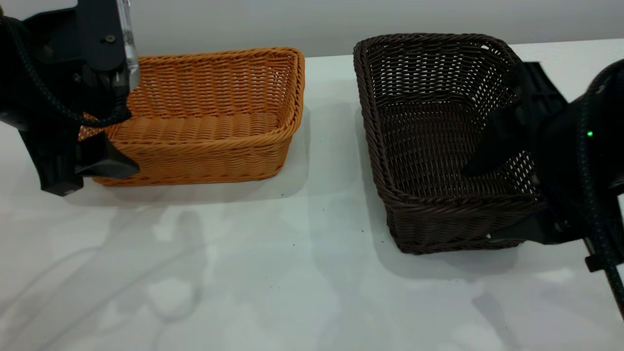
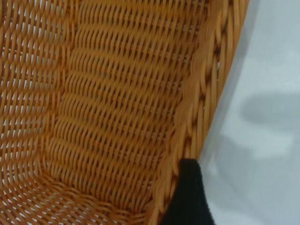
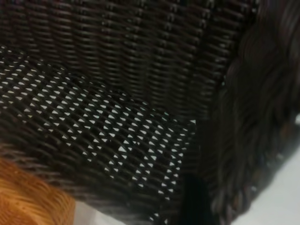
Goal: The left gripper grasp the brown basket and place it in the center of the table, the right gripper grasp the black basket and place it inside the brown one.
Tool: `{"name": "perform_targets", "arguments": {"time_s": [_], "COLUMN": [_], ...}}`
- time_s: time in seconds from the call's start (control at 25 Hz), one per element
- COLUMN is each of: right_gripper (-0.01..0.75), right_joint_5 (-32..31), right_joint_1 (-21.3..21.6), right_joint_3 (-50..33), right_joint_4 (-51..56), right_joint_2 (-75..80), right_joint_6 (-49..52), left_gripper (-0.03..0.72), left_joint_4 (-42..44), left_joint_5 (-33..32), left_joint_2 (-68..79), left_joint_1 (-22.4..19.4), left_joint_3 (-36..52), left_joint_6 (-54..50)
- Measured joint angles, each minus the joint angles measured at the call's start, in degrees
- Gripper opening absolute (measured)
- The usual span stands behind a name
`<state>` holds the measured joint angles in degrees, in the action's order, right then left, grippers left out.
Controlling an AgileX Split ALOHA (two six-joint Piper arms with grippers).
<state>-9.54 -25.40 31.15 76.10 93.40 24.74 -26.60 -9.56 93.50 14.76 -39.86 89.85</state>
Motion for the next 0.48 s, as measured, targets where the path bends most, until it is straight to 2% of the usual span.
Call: {"name": "perform_targets", "arguments": {"time_s": [0.28,0.48], "right_gripper": [0.474,0.472], "right_joint_5": [-0.55,1.94], "right_joint_1": [0.0,0.0], "right_joint_3": [2.63,3.26], "right_joint_4": [1.23,2.92], "right_joint_2": [5.78,8.35], "right_joint_6": [0.56,1.11], "left_gripper": [0.509,0.509], "left_joint_4": [-0.54,-0.54], "left_joint_5": [-0.8,-1.06], "left_joint_2": [0.0,0.0], "left_joint_1": [0.0,0.0], "left_joint_3": [0.0,0.0], "left_joint_6": [0.05,0.11]}}
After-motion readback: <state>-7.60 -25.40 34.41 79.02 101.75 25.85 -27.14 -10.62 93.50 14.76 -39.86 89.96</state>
